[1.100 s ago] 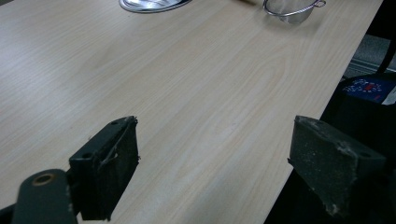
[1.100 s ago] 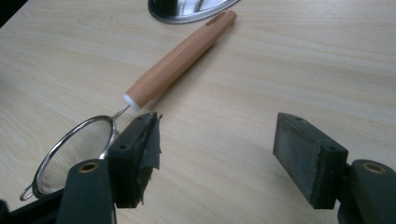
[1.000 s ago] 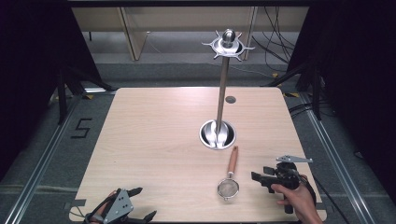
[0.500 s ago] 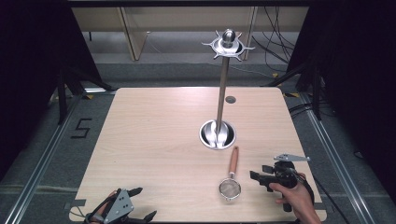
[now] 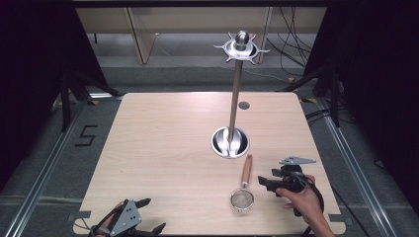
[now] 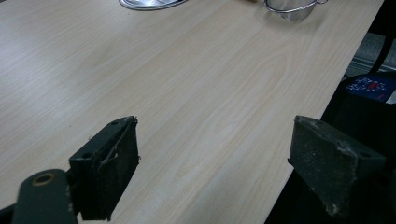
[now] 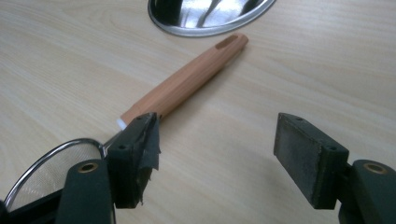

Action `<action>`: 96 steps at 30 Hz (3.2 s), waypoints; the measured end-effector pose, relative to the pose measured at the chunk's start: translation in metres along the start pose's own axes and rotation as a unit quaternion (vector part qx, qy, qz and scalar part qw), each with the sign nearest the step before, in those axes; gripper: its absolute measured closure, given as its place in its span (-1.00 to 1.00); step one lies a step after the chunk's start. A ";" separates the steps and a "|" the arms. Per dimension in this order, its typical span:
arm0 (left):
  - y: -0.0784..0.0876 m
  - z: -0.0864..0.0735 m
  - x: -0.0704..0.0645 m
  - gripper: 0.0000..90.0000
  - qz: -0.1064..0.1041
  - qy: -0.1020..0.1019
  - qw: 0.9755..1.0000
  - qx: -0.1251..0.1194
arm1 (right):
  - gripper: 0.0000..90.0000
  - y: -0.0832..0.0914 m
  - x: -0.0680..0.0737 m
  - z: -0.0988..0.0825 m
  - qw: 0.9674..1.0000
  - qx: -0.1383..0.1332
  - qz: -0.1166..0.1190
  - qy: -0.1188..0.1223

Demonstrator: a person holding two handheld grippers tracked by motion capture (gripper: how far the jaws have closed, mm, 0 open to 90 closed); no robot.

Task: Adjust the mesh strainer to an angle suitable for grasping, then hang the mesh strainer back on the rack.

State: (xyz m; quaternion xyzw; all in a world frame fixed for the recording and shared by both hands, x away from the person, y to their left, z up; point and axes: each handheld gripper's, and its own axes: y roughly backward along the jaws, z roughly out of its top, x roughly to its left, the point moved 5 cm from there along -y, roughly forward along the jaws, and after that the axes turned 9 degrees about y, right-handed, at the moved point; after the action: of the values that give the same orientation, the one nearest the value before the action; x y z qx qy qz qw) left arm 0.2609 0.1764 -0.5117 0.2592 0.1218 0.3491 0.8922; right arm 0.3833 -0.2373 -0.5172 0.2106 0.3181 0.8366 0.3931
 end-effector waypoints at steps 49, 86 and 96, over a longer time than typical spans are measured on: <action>0.000 0.001 -0.001 -0.67 -0.002 0.000 1.000 -0.005 | 0.18 -0.055 0.029 0.026 0.988 0.119 0.018 0.094; -0.005 0.004 -0.002 -0.67 -0.020 0.004 1.000 0.001 | 0.53 -0.040 0.026 0.019 0.963 0.186 0.022 0.194; -0.004 0.004 -0.002 -0.67 -0.016 0.005 1.000 -0.008 | 0.53 -0.021 0.030 0.036 0.976 0.104 0.034 0.187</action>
State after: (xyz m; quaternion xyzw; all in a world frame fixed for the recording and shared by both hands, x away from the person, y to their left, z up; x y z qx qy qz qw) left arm 0.2631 0.1708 -0.5105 0.2486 0.1274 0.3368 0.8992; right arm 0.3980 -0.1906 -0.5031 0.1012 0.4642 0.8361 0.2743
